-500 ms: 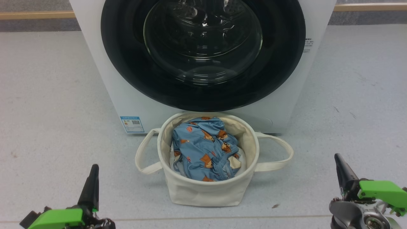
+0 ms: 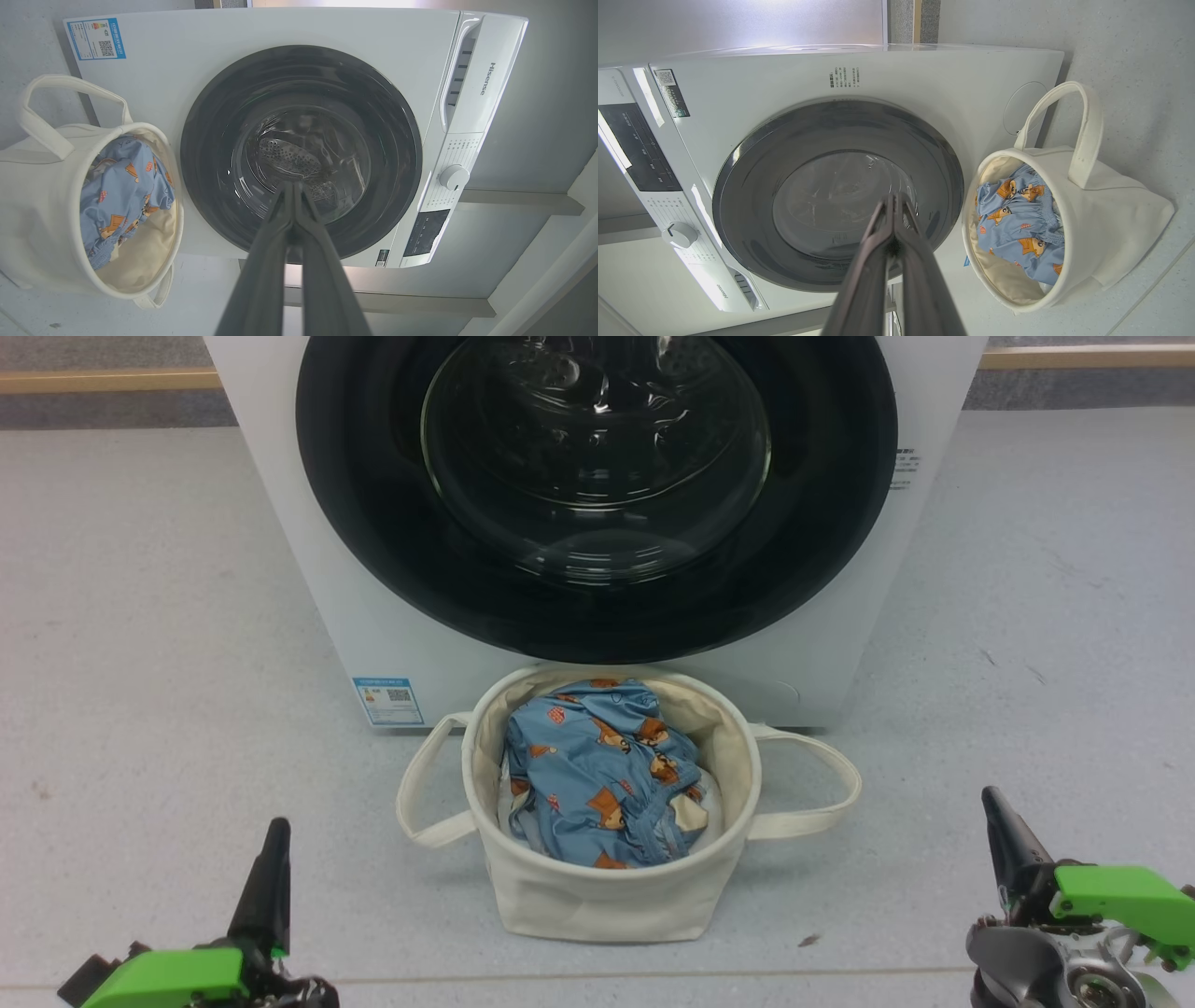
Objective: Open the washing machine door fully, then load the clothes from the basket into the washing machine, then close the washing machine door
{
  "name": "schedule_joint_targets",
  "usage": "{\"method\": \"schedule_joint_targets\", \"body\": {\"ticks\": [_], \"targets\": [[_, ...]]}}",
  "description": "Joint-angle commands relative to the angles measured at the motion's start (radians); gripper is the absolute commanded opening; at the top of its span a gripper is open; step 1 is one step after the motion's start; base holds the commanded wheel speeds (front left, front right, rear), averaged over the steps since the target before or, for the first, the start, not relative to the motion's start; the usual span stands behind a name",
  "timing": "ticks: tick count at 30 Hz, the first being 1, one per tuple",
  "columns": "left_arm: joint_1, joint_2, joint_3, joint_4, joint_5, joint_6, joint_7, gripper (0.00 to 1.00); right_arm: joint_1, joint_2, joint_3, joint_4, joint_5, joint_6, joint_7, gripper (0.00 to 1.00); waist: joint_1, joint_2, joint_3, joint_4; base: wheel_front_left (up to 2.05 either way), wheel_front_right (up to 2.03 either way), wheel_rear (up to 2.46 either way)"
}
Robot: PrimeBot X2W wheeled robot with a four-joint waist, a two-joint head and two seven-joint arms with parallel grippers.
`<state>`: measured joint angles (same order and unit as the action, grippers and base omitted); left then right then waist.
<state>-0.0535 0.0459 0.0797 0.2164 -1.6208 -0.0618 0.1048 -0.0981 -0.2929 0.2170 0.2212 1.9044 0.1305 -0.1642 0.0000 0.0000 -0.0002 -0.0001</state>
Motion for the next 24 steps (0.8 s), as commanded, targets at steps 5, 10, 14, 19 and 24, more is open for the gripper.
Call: {"method": "schedule_joint_targets", "body": {"ticks": [5, 10, 14, 19, 24], "targets": [[-0.051, 0.006, 0.033, -0.037, 0.011, -0.008, 0.006, 0.00, -0.024, -0.025, 0.016, -0.034, 0.006, 0.000, -0.007, 0.00, 0.0000, 0.0000, 0.000, 0.000, 0.00, 0.00, 0.00], [-0.051, 0.006, 0.034, -0.037, 0.011, -0.008, 0.006, 0.00, -0.024, -0.025, 0.016, -0.034, 0.006, 0.000, -0.007, 0.00, 0.0000, 0.0000, 0.000, 0.000, 0.00, 0.00, 0.00], [-0.051, 0.006, 0.034, -0.037, 0.011, -0.008, 0.006, 0.00, -0.024, -0.025, 0.016, -0.034, 0.006, 0.000, -0.007, 0.00, 0.0000, 0.0000, 0.000, 0.000, 0.00, 0.00, 0.00], [-0.051, 0.006, 0.034, -0.037, 0.011, -0.008, 0.006, 0.00, -0.024, -0.025, 0.016, -0.034, 0.006, 0.000, -0.007, 0.00, 0.0000, 0.0000, 0.000, 0.000, 0.00, 0.00, 0.00], [-0.051, 0.006, 0.034, -0.037, 0.011, -0.008, 0.006, 0.00, -0.024, -0.025, 0.016, -0.034, 0.006, 0.000, -0.007, 0.00, 0.0000, 0.0000, 0.000, 0.000, 0.00, 0.00, 0.00]]}}
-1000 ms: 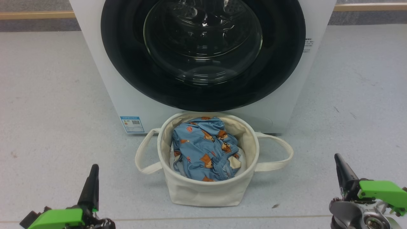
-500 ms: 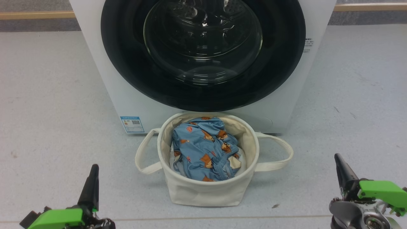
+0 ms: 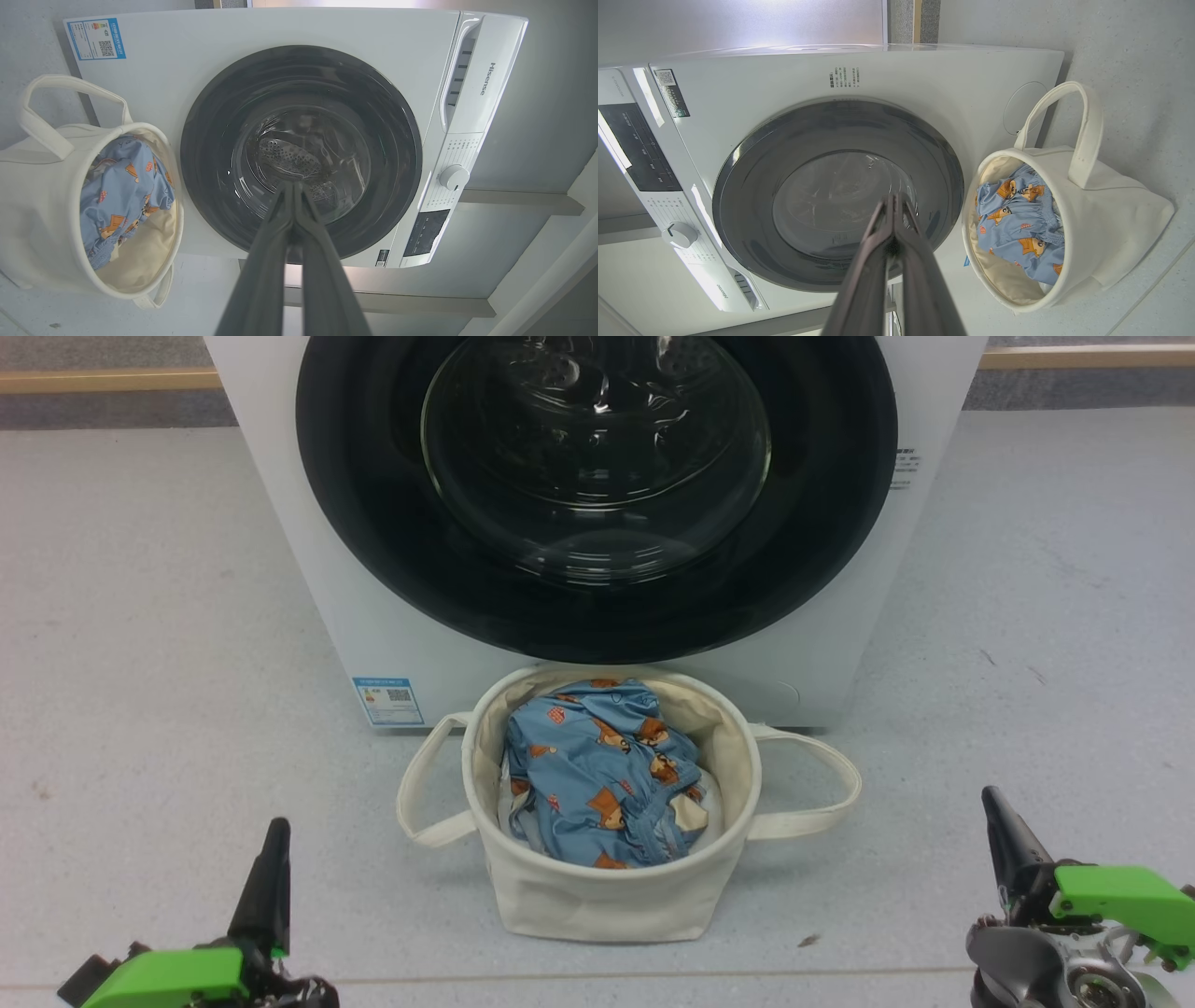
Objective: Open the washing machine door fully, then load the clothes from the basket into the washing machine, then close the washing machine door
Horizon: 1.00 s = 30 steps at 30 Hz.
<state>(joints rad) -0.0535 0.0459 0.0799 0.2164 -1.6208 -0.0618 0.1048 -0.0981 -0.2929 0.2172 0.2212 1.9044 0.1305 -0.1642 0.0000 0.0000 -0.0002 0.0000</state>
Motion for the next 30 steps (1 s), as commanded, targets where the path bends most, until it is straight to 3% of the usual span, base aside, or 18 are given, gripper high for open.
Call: {"method": "schedule_joint_targets", "body": {"ticks": [1, 30], "targets": [[-0.051, 0.006, 0.034, -0.037, 0.011, -0.008, 0.006, 0.00, -0.024, -0.025, 0.016, -0.034, 0.006, 0.000, -0.007, 0.00, 0.0000, 0.0000, 0.000, 0.000, 0.00, 0.00, 0.00], [-0.051, 0.006, 0.034, -0.037, 0.011, -0.008, 0.006, 0.00, -0.024, -0.025, 0.016, -0.034, 0.006, 0.000, -0.007, 0.00, 0.0000, 0.0000, 0.000, 0.000, 0.00, 0.00, 0.00]]}}
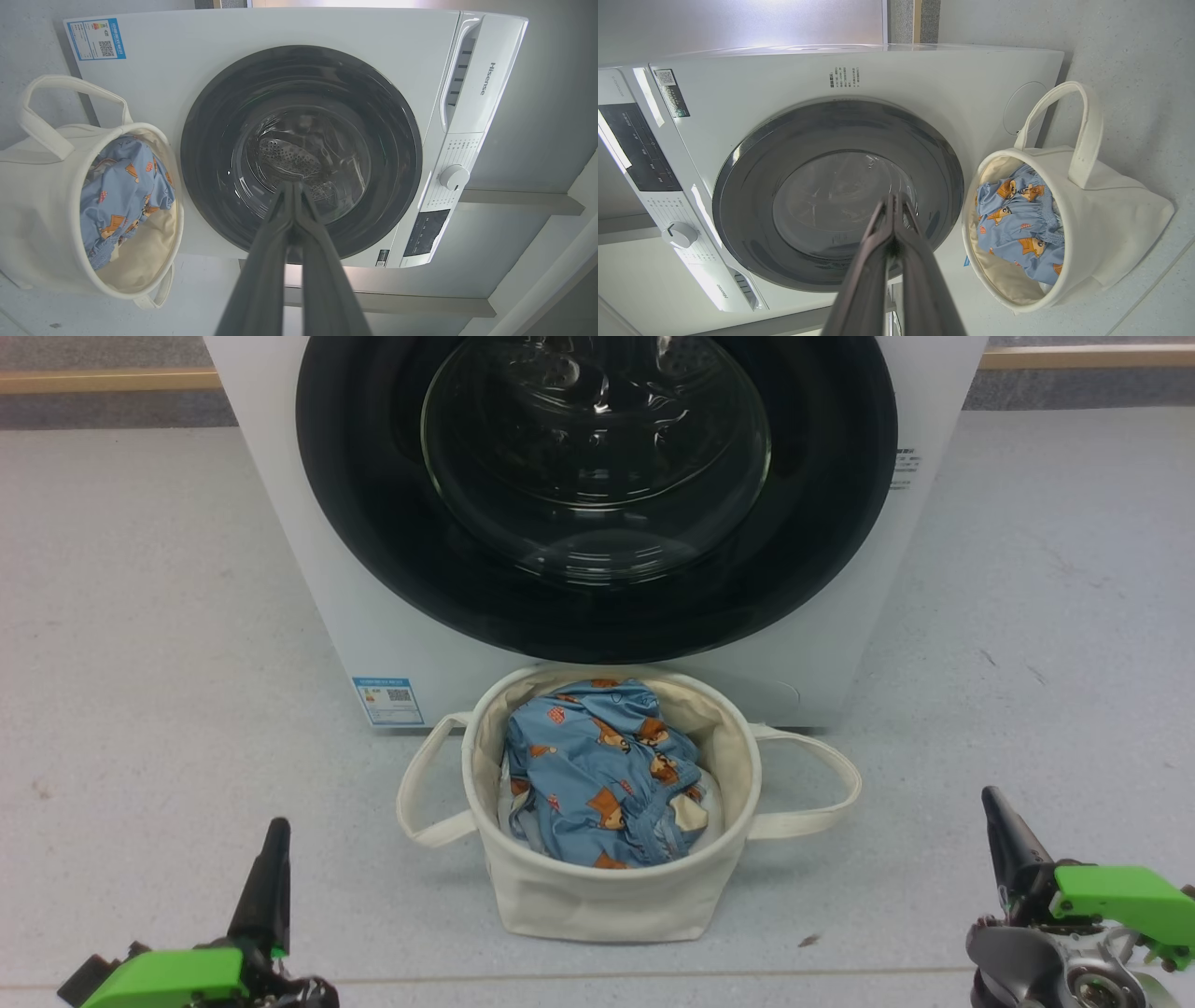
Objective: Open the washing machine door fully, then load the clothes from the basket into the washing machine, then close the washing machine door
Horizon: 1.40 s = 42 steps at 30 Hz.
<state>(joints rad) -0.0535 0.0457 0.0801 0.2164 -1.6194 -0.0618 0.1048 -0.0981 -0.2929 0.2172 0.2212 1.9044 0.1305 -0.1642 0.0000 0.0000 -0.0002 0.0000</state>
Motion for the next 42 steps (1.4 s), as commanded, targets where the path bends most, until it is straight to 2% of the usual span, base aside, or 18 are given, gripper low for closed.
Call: {"method": "schedule_joint_targets", "body": {"ticks": [1, 9, 10, 13, 18, 31, 42], "targets": [[-0.051, 0.006, 0.034, -0.037, 0.010, -0.008, 0.006, 0.00, -0.024, -0.025, 0.016, -0.034, 0.006, 0.000, -0.007, 0.00, 0.0000, 0.0000, 0.000, 0.000, 0.00, 0.00, 0.00], [-0.051, 0.006, 0.034, -0.037, 0.010, -0.008, 0.007, 0.00, -0.024, -0.025, 0.016, -0.034, 0.006, 0.000, -0.007, 0.00, 0.0000, 0.0000, 0.000, 0.000, 0.00, 0.00, 0.00], [0.000, 0.000, 0.000, 0.001, 0.000, 0.000, 0.000, 1.00, 0.000, 0.000, 0.000, 0.001, 0.000, 0.000, 0.000, 1.00, 0.0000, 0.0000, 0.000, 0.000, 0.00, 0.00, 0.00], [0.016, -0.004, -0.003, 0.044, 0.000, 0.001, -0.001, 1.00, 0.014, 0.015, 0.008, 0.041, -0.001, 0.000, 0.000, 1.00, 0.0000, 0.0000, 0.000, 0.000, 0.00, 0.00, 0.00], [0.007, -0.001, 0.005, 0.043, -0.003, 0.004, -0.004, 1.00, 0.003, 0.022, 0.002, 0.042, -0.010, 0.000, -0.004, 1.00, 0.0009, 0.0000, 0.000, 0.002, 0.00, 0.00, 0.00], [-0.014, 0.012, 0.016, 0.040, 0.017, -0.002, -0.027, 1.00, -0.021, 0.043, -0.015, 0.030, -0.051, 0.000, -0.013, 1.00, 0.0001, 0.0000, -0.001, 0.009, 0.00, 0.00, 0.00], [-0.029, 0.039, -0.002, 0.021, 0.090, -0.013, -0.063, 1.00, -0.041, 0.045, -0.008, 0.014, -0.124, 0.000, -0.021, 1.00, 0.0000, 0.0000, -0.003, 0.014, 0.00, 0.00, 0.00]]}}
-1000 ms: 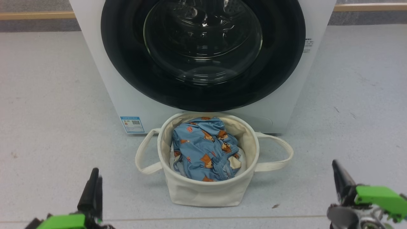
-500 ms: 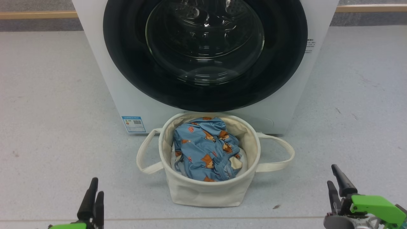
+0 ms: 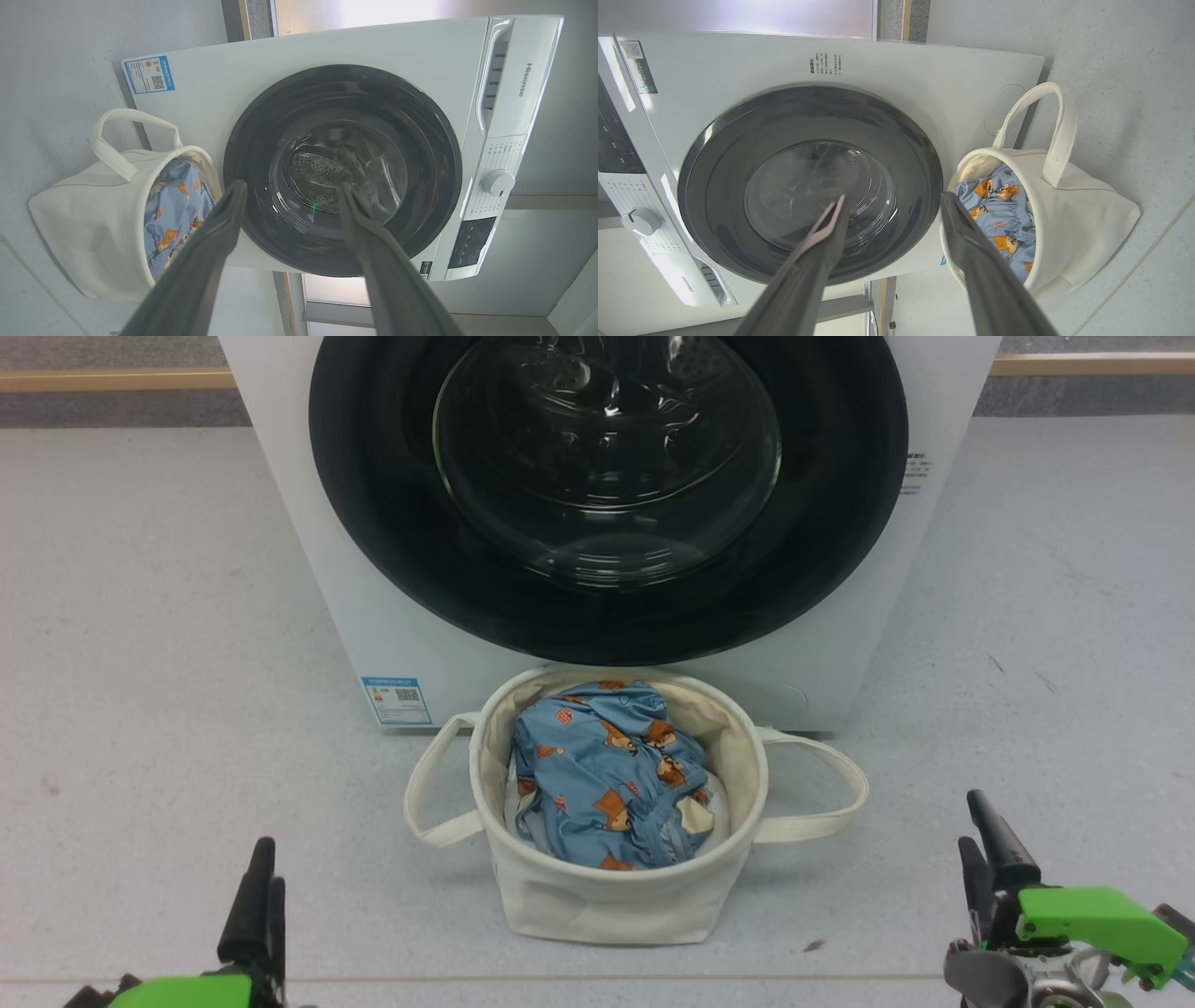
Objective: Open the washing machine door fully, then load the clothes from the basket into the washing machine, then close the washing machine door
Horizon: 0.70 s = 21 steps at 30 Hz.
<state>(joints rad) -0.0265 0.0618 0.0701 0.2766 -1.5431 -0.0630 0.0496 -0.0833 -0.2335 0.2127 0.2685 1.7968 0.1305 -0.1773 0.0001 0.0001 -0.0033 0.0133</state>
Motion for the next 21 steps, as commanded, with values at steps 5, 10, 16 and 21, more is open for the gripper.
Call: {"method": "schedule_joint_targets", "body": {"ticks": [5, 10, 16, 21], "targets": [[-0.060, 0.047, -0.013, -0.038, 0.091, -0.013, -0.034, 1.00, -0.070, -0.016, 0.000, -0.036, -0.103, 0.000, -0.013, 1.00, 0.0000, -0.0001, -0.002, 0.002, 0.00, 0.00, 0.00], [-0.067, 0.080, -0.047, -0.026, 0.224, 0.003, -0.056, 1.00, -0.081, -0.019, 0.004, -0.062, -0.263, 0.000, -0.016, 1.00, 0.0000, -0.0001, -0.001, 0.006, 0.00, 0.00, 0.00], [-0.077, 0.095, -0.076, -0.030, 0.380, 0.024, -0.075, 1.00, -0.081, -0.009, 0.035, -0.102, -0.469, 0.000, -0.021, 1.00, 0.0000, -0.0001, -0.001, 0.011, 0.00, 0.00, 0.00], [-0.081, 0.099, -0.084, -0.034, 0.462, 0.017, -0.089, 1.00, -0.083, -0.004, 0.046, -0.107, -0.562, 0.000, -0.025, 1.00, 0.0000, -0.0001, -0.002, 0.015, 0.00, 0.00, 0.00]]}}
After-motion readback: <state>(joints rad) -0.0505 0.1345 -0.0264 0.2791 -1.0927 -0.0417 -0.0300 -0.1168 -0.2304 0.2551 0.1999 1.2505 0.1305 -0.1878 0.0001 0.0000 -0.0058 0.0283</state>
